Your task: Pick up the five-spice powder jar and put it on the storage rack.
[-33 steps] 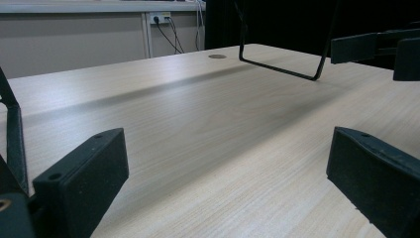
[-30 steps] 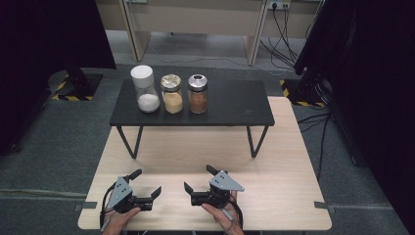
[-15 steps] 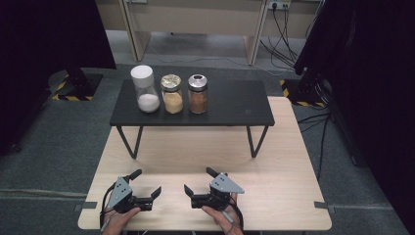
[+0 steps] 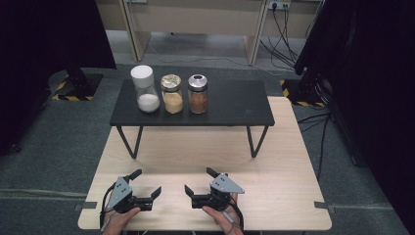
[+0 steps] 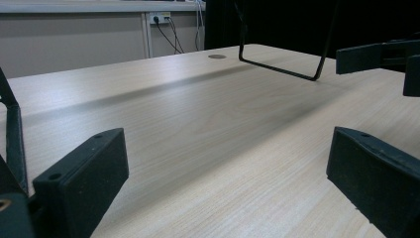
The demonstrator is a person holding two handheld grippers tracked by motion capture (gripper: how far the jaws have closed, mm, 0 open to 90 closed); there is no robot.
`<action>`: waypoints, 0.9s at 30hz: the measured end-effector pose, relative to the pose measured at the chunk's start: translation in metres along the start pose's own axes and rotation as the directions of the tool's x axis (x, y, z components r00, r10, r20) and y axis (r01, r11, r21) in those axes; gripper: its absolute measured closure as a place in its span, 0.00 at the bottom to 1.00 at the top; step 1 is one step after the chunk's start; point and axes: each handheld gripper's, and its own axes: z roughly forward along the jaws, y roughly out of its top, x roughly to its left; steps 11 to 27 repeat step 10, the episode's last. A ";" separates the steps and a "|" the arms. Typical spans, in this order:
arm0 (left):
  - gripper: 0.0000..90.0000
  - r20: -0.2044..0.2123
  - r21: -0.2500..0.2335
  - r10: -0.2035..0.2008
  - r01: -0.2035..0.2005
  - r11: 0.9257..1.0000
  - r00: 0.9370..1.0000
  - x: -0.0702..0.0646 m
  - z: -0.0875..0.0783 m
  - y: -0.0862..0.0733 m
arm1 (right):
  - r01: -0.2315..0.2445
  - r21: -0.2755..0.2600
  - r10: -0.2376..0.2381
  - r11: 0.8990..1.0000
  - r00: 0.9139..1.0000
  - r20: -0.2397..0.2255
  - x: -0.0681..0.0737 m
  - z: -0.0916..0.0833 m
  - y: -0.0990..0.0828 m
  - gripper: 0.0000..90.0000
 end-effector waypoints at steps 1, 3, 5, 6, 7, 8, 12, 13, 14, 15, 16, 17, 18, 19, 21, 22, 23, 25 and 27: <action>0.02 0.000 0.000 0.000 0.000 1.000 1.000 0.000 0.000 0.000 | -0.001 0.000 0.001 1.000 1.000 0.000 0.000 0.000 0.000 0.01; 0.02 0.000 0.000 0.000 0.000 1.000 1.000 0.000 0.000 0.000 | -0.004 -0.001 0.004 1.000 1.000 0.000 0.000 0.000 0.000 0.01; 0.02 0.000 0.000 -0.001 0.001 1.000 1.000 0.000 0.000 0.000 | -0.005 -0.002 0.005 1.000 1.000 0.001 0.000 0.000 0.000 0.01; 0.02 0.000 0.000 -0.001 0.001 1.000 1.000 0.000 0.000 0.000 | -0.005 -0.003 0.005 1.000 1.000 0.000 0.000 0.000 0.000 0.01; 0.02 0.000 0.001 0.000 0.000 1.000 1.000 0.000 0.000 0.000 | -0.004 -0.004 0.004 1.000 1.000 0.001 -0.001 0.000 0.001 0.01; 0.02 0.000 0.001 -0.001 0.001 1.000 1.000 0.000 0.000 0.000 | -0.004 -0.005 0.004 1.000 1.000 0.001 -0.001 -0.001 0.001 0.01; 0.02 0.000 0.001 -0.001 0.001 1.000 1.000 0.000 0.000 0.000 | -0.005 -0.008 0.005 1.000 1.000 0.002 -0.001 -0.001 0.001 0.01; 0.02 0.000 0.001 -0.001 0.001 1.000 1.000 0.000 0.000 0.000 | -0.005 -0.008 0.005 1.000 1.000 0.002 -0.001 -0.001 0.001 0.01; 0.02 0.000 0.001 -0.001 0.001 1.000 1.000 0.000 0.000 0.000 | -0.005 -0.008 0.005 1.000 1.000 0.002 -0.001 -0.001 0.001 0.01; 0.02 0.000 0.001 -0.001 0.001 1.000 1.000 0.000 0.000 0.000 | -0.005 -0.008 0.005 1.000 1.000 0.002 -0.001 -0.001 0.001 0.01; 0.02 0.000 0.001 -0.001 0.001 1.000 1.000 0.000 0.000 0.000 | -0.005 -0.008 0.005 1.000 1.000 0.002 -0.001 -0.001 0.001 0.01; 0.02 0.000 0.001 -0.001 0.001 1.000 1.000 0.000 0.000 0.000 | -0.005 -0.008 0.005 1.000 1.000 0.002 -0.001 -0.001 0.001 0.01; 0.02 0.000 0.001 -0.001 0.001 1.000 1.000 0.000 0.000 0.000 | -0.005 -0.008 0.005 1.000 1.000 0.002 -0.001 -0.001 0.001 0.01; 0.02 0.000 0.001 -0.001 0.001 1.000 1.000 0.000 0.000 0.000 | -0.005 -0.008 0.005 1.000 1.000 0.002 -0.001 -0.001 0.001 0.01; 0.02 0.000 0.001 -0.001 0.001 1.000 1.000 0.000 0.000 0.000 | -0.005 -0.008 0.005 1.000 1.000 0.002 -0.001 -0.001 0.001 0.01; 0.02 0.000 0.001 -0.001 0.001 1.000 1.000 0.000 0.000 0.000 | -0.005 -0.008 0.005 1.000 1.000 0.002 -0.001 -0.001 0.001 0.01; 0.02 0.000 0.001 -0.001 0.001 1.000 1.000 0.000 0.000 0.000 | -0.005 -0.008 0.005 1.000 1.000 0.002 -0.001 -0.001 0.001 0.01; 0.02 0.000 0.001 -0.001 0.001 1.000 1.000 0.000 0.000 0.000 | -0.005 -0.008 0.005 1.000 1.000 0.002 -0.001 -0.001 0.001 0.01; 0.02 0.000 0.001 -0.001 0.001 1.000 1.000 0.000 0.000 0.000 | -0.005 -0.008 0.005 1.000 1.000 0.002 -0.001 -0.001 0.001 0.01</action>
